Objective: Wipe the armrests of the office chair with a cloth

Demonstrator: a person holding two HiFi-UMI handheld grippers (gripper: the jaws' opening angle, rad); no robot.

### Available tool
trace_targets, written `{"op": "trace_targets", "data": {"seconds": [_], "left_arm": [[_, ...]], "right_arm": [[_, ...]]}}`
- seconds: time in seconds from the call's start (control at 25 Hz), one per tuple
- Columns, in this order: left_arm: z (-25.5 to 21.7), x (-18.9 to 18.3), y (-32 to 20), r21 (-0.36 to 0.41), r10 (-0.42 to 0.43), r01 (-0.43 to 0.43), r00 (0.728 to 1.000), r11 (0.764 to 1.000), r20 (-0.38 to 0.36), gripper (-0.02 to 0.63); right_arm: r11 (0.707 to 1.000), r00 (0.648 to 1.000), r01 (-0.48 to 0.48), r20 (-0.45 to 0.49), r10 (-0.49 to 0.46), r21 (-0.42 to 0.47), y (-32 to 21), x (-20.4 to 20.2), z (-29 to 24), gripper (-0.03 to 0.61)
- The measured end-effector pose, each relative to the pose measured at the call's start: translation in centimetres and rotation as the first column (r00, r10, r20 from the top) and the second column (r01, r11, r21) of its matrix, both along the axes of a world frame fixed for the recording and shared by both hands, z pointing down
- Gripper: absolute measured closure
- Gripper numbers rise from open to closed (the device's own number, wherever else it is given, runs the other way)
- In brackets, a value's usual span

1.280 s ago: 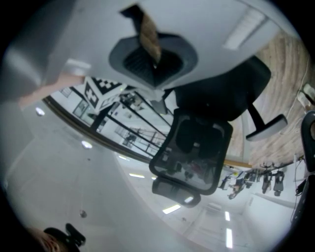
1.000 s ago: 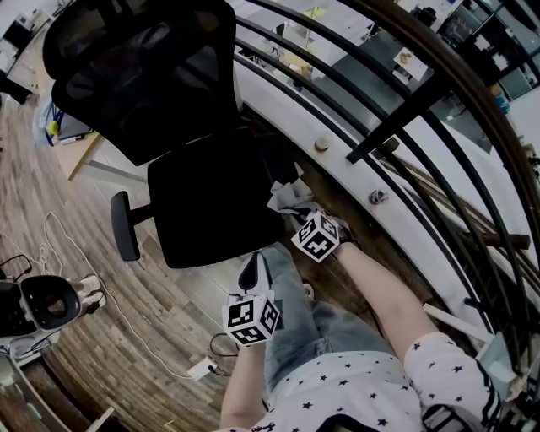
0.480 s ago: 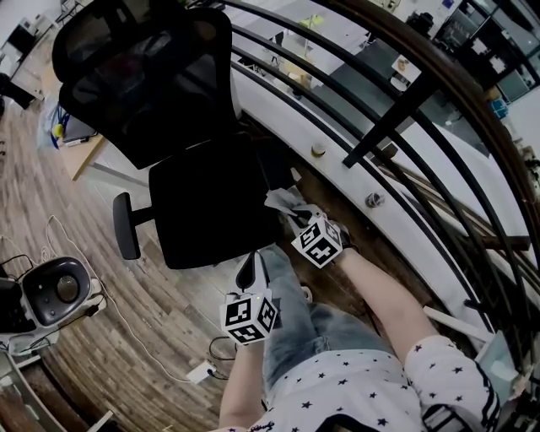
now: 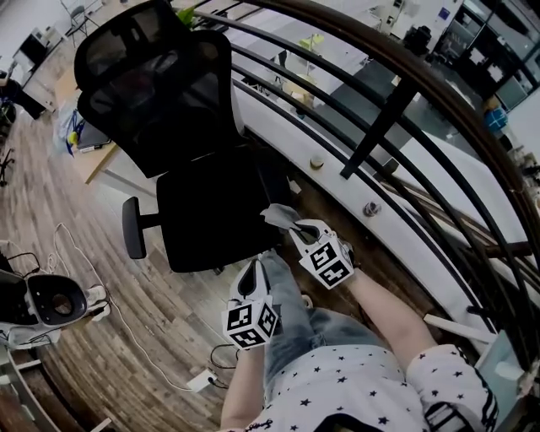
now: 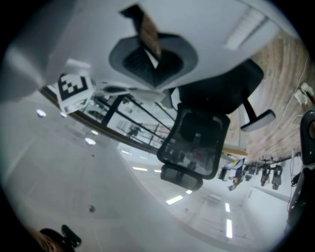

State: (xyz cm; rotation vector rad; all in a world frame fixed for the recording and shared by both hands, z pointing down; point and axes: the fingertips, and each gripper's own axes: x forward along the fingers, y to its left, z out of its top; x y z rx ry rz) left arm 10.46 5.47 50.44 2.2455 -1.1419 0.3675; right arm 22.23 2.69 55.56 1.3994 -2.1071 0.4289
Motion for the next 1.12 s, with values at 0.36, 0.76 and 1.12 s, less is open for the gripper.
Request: {"op": "trace_targets", "data": {"seconds": [0.36,0.76,1.12], "left_arm": [[-2.2,-0.6,2.9,0.039,-0.009,0.009,1.000,0.999,-0.006,0.606],[-5.6,-0.3,5.5,0.110,0.027,-0.025,0.999,0.994,-0.017,0.606],[-7.8,-0.2,8.4,0.152,0.050,-0.046,0.998,0.987,-0.026,0.607]], "right_arm": [[0.992,0.996,-0.027,0.090,0.016,0.122,4.8,-1.1,-6.2,0.551],[0.971,0.987,-0.035,0.160,-0.003,0.237,9.8,-2.8,-11.8,0.551],[0.958,0.977,-0.054,0.214,-0.008,0.282,13.2,-3.5,-14.8,0.551]]}}
